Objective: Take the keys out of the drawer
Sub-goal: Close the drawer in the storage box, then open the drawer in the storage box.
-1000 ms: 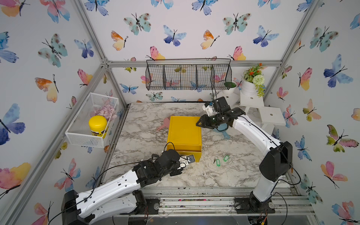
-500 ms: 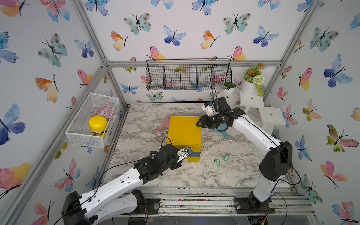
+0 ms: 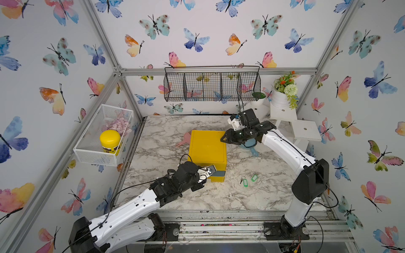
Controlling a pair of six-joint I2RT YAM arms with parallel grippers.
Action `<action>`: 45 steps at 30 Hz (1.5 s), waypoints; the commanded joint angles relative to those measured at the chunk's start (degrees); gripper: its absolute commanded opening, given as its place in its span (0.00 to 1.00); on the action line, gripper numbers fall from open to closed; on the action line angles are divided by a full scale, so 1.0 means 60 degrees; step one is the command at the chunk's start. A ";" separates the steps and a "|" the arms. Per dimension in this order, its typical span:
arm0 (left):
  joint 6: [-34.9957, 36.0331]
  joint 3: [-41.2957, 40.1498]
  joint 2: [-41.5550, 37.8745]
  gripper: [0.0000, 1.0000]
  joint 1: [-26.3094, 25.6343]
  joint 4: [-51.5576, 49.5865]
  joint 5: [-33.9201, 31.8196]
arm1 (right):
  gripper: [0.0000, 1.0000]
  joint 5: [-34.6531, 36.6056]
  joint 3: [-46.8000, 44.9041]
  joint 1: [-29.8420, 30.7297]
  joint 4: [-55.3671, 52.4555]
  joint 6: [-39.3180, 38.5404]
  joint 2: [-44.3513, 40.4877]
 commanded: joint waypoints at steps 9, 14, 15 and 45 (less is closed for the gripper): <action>0.1749 -0.2373 -0.2549 0.52 0.0070 0.1966 0.1321 | 0.42 -0.0208 -0.0370 0.0165 0.0250 0.0178 0.0094; 0.2167 -0.2459 -0.1934 0.50 0.0066 0.2186 0.1491 | 0.41 -0.0123 -0.0467 0.0180 0.0281 0.0205 0.0019; 0.2224 -0.2467 -0.1786 0.50 0.0070 0.2263 0.1485 | 0.41 -0.0137 -0.0458 0.0180 0.0281 0.0194 0.0041; 0.3253 -0.2939 0.0627 0.33 0.0084 0.4448 0.0321 | 0.40 0.0122 0.0110 0.0182 -0.0719 -0.0063 0.0063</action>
